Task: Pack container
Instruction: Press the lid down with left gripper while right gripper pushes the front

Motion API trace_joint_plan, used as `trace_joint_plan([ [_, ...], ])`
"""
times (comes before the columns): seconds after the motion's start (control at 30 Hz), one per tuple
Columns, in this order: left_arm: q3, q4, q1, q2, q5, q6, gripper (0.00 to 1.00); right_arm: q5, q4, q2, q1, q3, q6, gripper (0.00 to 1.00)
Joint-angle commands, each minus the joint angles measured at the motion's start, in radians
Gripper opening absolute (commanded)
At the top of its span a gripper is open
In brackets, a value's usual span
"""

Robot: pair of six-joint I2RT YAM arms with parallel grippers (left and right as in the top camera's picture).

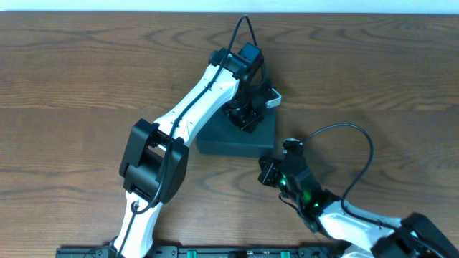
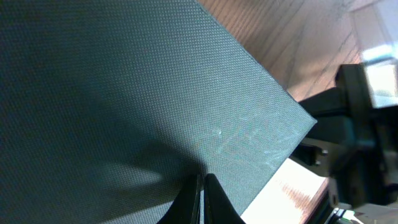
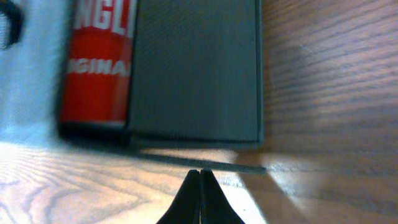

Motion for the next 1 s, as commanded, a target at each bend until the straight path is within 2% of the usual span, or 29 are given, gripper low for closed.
trace_joint_plan([
  [0.0, -0.035, 0.002, -0.007, 0.040, -0.025, 0.007, 0.06, 0.072, 0.006, 0.032, 0.006, 0.045, 0.010, 0.02],
  [0.13, -0.035, 0.002, -0.007, 0.040, -0.025, 0.007, 0.06, 0.074, 0.006, 0.031, 0.006, 0.079, -0.026, 0.02],
  [0.33, -0.035, -0.003, -0.007, 0.040, -0.025, 0.007, 0.06, -0.066, -0.028, -0.027, 0.006, 0.091, -0.037, 0.01],
  [0.77, -0.025, 0.000, -0.004, 0.019, -0.025, -0.009, 0.06, -0.069, -0.366, -0.513, 0.006, 0.094, -0.142, 0.01],
  [0.97, 0.027, -0.021, 0.020, -0.120, -0.039, -0.012, 0.06, 0.100, -0.651, -0.712, 0.002, 0.164, -0.192, 0.02],
])
